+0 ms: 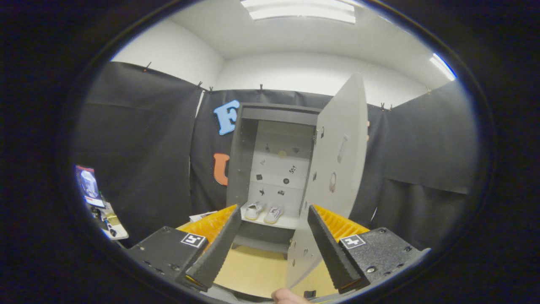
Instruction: Open the shoe cabinet door, grab the shoes and put them into the shoe cabinet, then close the shoe cabinet door.
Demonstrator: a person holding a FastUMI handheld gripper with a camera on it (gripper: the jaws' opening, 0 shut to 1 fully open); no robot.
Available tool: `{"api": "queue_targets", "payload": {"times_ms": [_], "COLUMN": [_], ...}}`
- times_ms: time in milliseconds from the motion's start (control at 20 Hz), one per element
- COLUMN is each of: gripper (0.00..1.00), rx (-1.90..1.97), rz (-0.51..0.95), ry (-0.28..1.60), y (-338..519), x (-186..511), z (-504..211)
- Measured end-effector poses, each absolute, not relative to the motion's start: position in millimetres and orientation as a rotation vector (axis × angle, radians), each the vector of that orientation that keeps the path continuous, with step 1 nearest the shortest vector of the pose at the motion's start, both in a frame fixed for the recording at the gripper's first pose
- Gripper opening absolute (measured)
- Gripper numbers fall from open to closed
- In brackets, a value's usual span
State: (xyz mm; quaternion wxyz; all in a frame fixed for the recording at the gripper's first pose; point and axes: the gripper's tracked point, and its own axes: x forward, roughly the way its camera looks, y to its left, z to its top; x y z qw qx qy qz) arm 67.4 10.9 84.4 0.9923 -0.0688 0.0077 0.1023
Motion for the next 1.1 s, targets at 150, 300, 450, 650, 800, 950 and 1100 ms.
{"api": "queue_targets", "payload": {"times_ms": [150,300,450,650,800,950,1100], "gripper": [1.0,1.0,1.0,1.0,1.0,1.0,1.0], "rx": [-0.131,-0.114,-0.085,-0.054,-0.101,-0.042,-0.029], "rz": [0.186,0.155,0.102,0.016,-0.075,-0.112,-0.13], "ry": [0.014,0.009,0.024,0.015,0.019,0.073,0.111], "y": [-37.5,-85.7,-139.2,-213.7,-275.8,-314.5,-340.6], "x": [40.8,29.7,29.3,40.3,68.1,97.0,129.0], "z": [71.5,57.5,44.1,41.2,32.4,15.3,-8.1]}}
